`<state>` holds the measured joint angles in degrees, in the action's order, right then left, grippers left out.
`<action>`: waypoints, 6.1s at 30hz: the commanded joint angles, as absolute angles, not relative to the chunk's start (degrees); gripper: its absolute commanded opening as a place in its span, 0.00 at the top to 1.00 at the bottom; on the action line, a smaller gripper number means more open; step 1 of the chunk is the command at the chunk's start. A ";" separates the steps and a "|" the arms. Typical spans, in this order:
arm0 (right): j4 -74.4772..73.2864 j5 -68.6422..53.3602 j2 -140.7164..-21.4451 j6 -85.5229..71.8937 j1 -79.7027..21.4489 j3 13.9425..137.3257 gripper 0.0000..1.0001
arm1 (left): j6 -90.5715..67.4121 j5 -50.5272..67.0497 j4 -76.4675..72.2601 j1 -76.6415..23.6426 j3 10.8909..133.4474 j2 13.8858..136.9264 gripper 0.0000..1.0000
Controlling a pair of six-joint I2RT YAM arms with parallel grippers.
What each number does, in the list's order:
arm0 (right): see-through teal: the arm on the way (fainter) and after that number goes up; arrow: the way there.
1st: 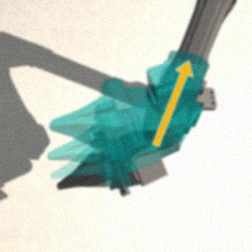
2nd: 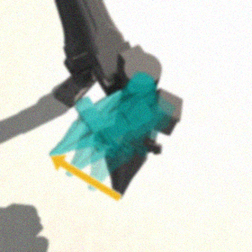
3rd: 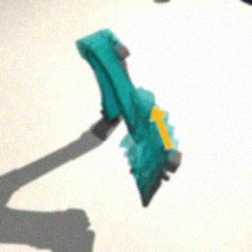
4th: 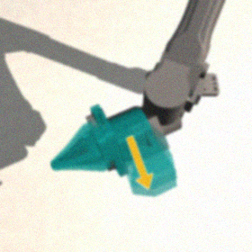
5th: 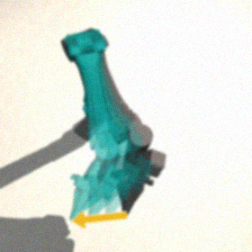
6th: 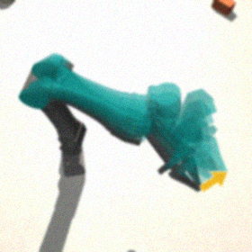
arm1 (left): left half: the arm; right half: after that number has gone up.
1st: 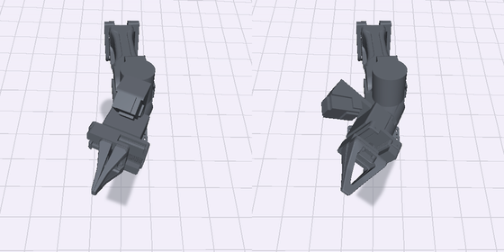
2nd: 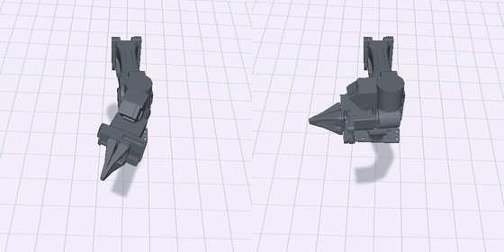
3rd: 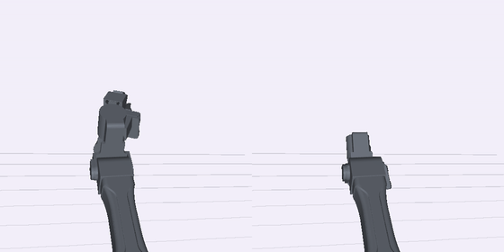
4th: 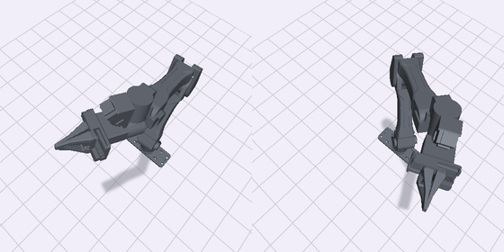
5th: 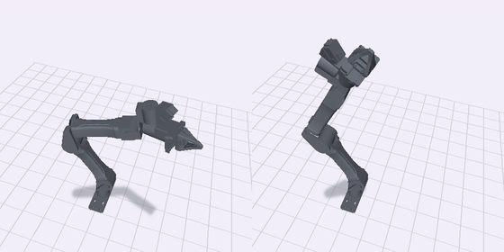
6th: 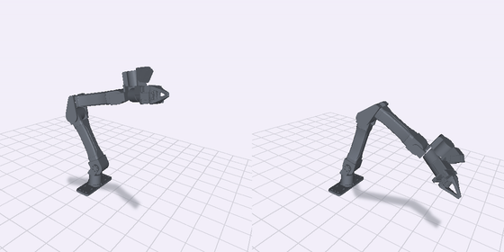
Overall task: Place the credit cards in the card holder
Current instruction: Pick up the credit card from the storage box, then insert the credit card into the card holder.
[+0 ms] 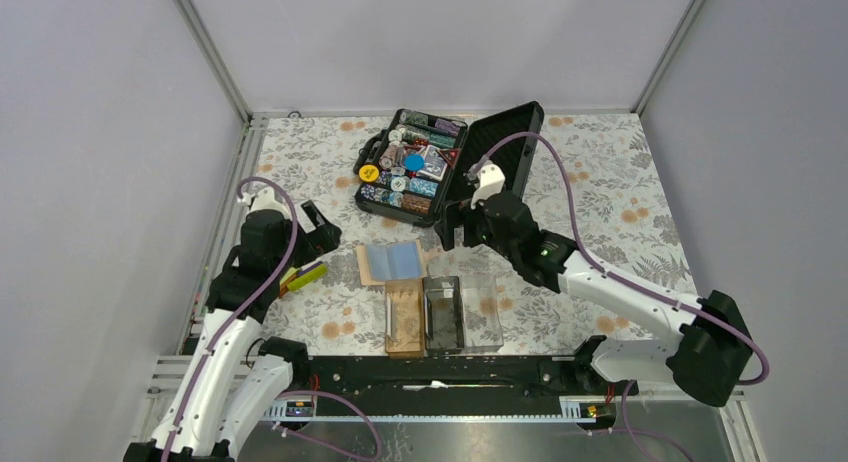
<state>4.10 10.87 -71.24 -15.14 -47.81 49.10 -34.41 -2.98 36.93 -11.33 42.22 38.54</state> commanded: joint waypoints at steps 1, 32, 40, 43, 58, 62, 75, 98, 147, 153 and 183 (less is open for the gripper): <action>-3.25 13.04 -67.43 -22.47 -47.55 52.72 0.06 | -32.80 -0.36 33.80 -11.07 42.34 41.62 0.01; -20.54 6.72 -72.78 -54.49 -61.08 42.61 0.28 | -41.31 9.00 13.90 -11.43 26.18 48.72 0.01; -18.23 5.99 -75.31 -54.56 -61.27 41.83 0.35 | -41.22 9.07 14.13 -11.43 26.17 48.47 0.01; -16.92 5.14 -75.83 -54.75 -61.30 41.57 0.37 | -41.15 9.06 14.26 -11.43 26.19 48.36 0.01; -17.62 5.07 -73.81 -55.20 -61.61 42.93 0.43 | -41.04 8.96 14.41 -11.43 26.02 48.34 0.01; -18.49 5.49 -73.08 -55.24 -61.70 43.31 0.44 | -41.04 8.92 14.32 -11.43 25.95 48.43 0.01; -19.65 6.42 -71.85 -55.72 -61.87 43.24 0.51 | -41.13 9.00 14.32 -11.43 26.02 48.60 0.01; -24.60 8.80 -70.92 -56.08 -61.96 45.34 0.78 | -41.13 9.12 14.17 -11.43 26.10 48.87 0.01; -21.26 14.30 -70.05 -37.84 -58.37 61.10 1.00 | -42.05 13.84 6.77 -11.43 25.56 60.20 0.03; -10.17 6.44 -77.81 -33.34 -52.69 62.95 1.00 | -42.53 15.54 3.45 -11.43 24.89 63.05 0.15; 11.38 -8.38 -102.93 -38.50 -48.43 61.12 1.00 | -42.97 13.96 -1.42 -11.78 24.89 74.23 0.99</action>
<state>6.92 -5.37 -101.78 -36.60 -48.69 60.10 -43.40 15.94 2.17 -11.62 24.73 73.30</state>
